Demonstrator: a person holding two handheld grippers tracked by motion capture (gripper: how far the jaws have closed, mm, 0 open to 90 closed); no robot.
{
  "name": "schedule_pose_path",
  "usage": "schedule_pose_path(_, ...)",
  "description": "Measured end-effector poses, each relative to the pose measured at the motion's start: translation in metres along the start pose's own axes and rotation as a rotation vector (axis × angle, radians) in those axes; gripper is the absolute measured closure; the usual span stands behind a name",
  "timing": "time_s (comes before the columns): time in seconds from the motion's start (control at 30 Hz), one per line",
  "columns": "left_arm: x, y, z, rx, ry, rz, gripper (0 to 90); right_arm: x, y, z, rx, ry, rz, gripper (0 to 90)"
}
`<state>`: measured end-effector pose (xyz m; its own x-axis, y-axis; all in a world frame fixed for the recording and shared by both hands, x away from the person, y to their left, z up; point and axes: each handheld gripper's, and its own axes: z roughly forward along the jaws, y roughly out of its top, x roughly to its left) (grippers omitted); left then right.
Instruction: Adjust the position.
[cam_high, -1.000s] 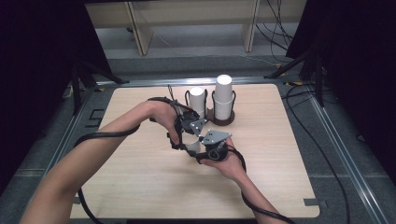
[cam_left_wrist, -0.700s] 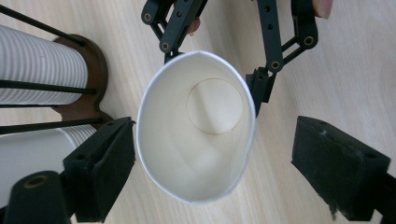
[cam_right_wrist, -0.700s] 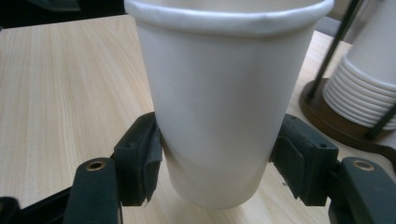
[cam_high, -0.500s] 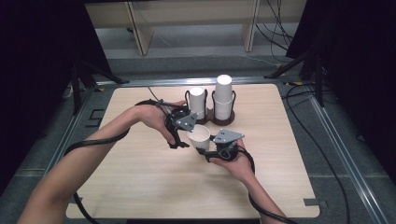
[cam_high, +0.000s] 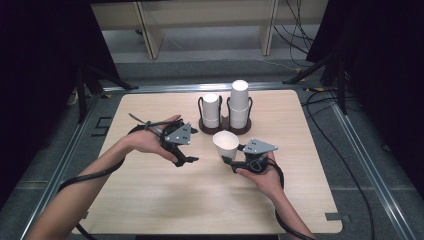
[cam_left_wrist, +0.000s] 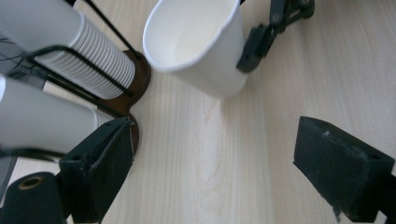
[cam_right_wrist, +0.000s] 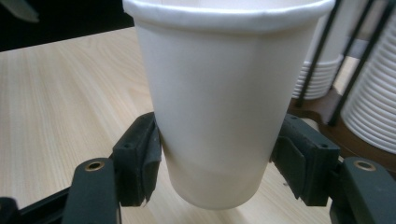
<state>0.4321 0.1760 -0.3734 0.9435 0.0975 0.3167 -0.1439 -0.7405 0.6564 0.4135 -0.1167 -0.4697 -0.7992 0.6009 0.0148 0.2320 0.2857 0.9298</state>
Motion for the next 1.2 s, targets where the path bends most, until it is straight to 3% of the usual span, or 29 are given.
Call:
schedule_pose_path(0.1,-0.010,-0.016,0.003,-0.039,0.066,-0.077,11.0,-0.006,-0.004,-0.007,-0.017,-0.031,0.005,35.6)
schedule_pose_path(0.13,-0.012,-0.021,0.002,-0.034,0.078,-0.085,10.9,-0.006,-0.005,-0.010,-0.011,-0.035,0.024,35.5)
schedule_pose_path(0.23,-0.022,-0.037,0.006,-0.092,0.140,-0.165,10.9,-0.011,-0.009,-0.016,-0.022,-0.053,0.021,35.4)
schedule_pose_path(0.27,-0.026,-0.043,0.007,-0.102,0.172,-0.195,10.8,-0.011,-0.011,-0.018,-0.020,-0.061,0.046,35.3)
schedule_pose_path(0.3,-0.029,-0.049,0.007,-0.107,0.183,-0.208,11.0,-0.013,-0.013,-0.020,-0.024,-0.063,0.044,35.4)
schedule_pose_path(0.37,-0.038,-0.058,0.009,-0.160,0.207,-0.273,10.3,-0.016,-0.016,-0.022,-0.039,-0.076,0.036,35.4)
schedule_pose_path(0.4,-0.041,-0.062,0.009,-0.174,0.226,-0.277,10.7,-0.014,-0.017,-0.024,-0.019,-0.062,0.077,35.4)
schedule_pose_path(0.47,-0.052,-0.073,0.011,-0.235,0.278,-0.321,10.8,-0.017,-0.018,-0.026,-0.041,-0.068,0.065,35.3)
schedule_pose_path(0.53,-0.061,-0.081,0.011,-0.248,0.300,-0.364,10.9,-0.017,-0.019,-0.032,-0.023,-0.092,0.082,35.2)
schedule_pose_path(0.57,-0.067,-0.086,0.012,-0.264,0.328,-0.385,10.1,-0.020,-0.019,-0.033,-0.038,-0.095,0.057,35.2)
schedule_pose_path(0.6,-0.071,-0.091,0.013,-0.272,0.345,-0.410,9.8,-0.016,-0.020,-0.036,-0.019,-0.106,0.120,35.2)
schedule_pose_path(0.63,-0.074,-0.094,0.014,-0.282,0.358,-0.426,9.8,-0.019,-0.021,-0.037,-0.036,-0.103,0.091,35.1)
schedule_pose_path(0.7,-0.081,-0.103,0.015,-0.320,0.390,-0.465,9.9,-0.021,-0.021,-0.041,-0.046,-0.118,0.077,35.0)
schedule_pose_path(0.73,-0.084,-0.107,0.014,-0.337,0.399,-0.474,10.7,-0.020,-0.022,-0.043,-0.041,-0.120,0.102,35.0)
schedule_pose_path(0.77,-0.087,-0.110,0.013,-0.362,0.415,-0.485,11.8,-0.021,-0.022,-0.044,-0.053,-0.131,0.082,35.0)
schedule_pose_path(0.8,-0.089,-0.112,0.014,-0.392,0.429,-0.516,12.1,-0.021,-0.022,-0.046,-0.045,-0.134,0.095,35.0)
schedule_pose_path(0.93,-0.090,-0.116,0.009,-0.396,0.473,-0.508,11.1,-0.022,-0.023,-0.051,-0.057,-0.156,0.083,35.0)
schedule_pose_path(0.97,-0.090,-0.117,0.011,-0.426,0.472,-0.520,11.2,-0.019,-0.024,-0.051,-0.065,-0.150,0.130,35.0)
schedule_pose_path(1.03,-0.091,-0.119,0.011,-0.407,0.488,-0.497,10.8,-0.021,-0.024,-0.052,-0.069,-0.147,0.121,35.0)
schedule_pose_path(1.1,-0.091,-0.121,0.011,-0.415,0.492,-0.508,10.9,-0.023,-0.025,-0.053,-0.075,-0.166,0.096,35.0)
schedule_pose_path(1.13,-0.093,-0.122,0.009,-0.393,0.503,-0.512,10.8,-0.023,-0.025,-0.054,-0.066,-0.163,0.108,34.9)
schedule_pose_path(1.2,-0.094,-0.122,0.009,-0.400,0.517,-0.522,10.7,-0.024,-0.025,-0.055,-0.065,-0.170,0.115,34.9)
